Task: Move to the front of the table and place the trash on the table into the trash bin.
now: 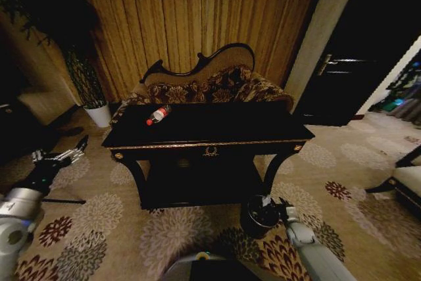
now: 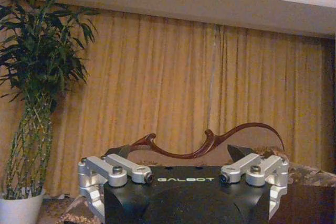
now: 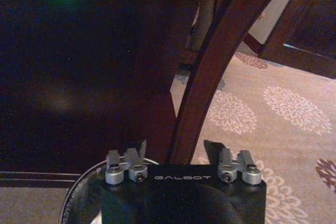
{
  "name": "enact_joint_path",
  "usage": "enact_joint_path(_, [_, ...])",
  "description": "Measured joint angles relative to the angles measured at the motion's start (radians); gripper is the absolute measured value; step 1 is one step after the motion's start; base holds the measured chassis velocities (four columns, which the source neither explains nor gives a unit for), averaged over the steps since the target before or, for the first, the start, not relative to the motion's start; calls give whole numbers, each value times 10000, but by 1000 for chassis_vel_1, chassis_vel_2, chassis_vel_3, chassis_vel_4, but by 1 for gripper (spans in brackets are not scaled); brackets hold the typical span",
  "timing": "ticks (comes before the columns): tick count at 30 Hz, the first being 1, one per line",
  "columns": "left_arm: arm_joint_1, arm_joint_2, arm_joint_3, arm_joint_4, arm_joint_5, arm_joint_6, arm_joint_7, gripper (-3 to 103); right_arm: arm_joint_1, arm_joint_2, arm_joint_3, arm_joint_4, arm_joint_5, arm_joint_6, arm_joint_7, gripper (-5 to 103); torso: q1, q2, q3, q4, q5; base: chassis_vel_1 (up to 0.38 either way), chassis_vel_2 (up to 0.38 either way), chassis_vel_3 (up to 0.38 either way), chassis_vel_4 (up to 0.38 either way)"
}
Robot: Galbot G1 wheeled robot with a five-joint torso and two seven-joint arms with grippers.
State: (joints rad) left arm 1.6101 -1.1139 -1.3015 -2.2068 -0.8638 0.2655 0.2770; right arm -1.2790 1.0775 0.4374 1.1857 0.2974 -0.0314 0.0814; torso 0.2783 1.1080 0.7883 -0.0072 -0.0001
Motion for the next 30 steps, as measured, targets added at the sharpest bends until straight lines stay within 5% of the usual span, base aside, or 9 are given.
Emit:
enact_joint_path(3, [-18, -6, 14, -14, 0, -10, 19, 100, -14, 0, 3, 70, 18, 80, 7, 77, 0, 0, 0, 0, 0, 0, 0, 0, 0])
enact_joint_path(11, [28, -18, -18, -29, -5, -31, 75, 100, -74, -23, 18, 236, 160, 105, 15, 99, 1, -1, 0, 0, 0, 0, 0, 0, 0])
enact_joint_path(22, [52, -6, -101, -62, -42, -47, 110, 100, -90, -13, 127, 331, 385, 68, 128, 100, 0, 0, 0, 0, 1, 0, 0, 0, 0])
enact_joint_path(30, [45, -11, -136, -67, -81, -53, 83, 100, -288, -436, 473, 2824, 2379, 69, 590, 100, 0, 0, 0, 1, -3, 0, 0, 0, 0])
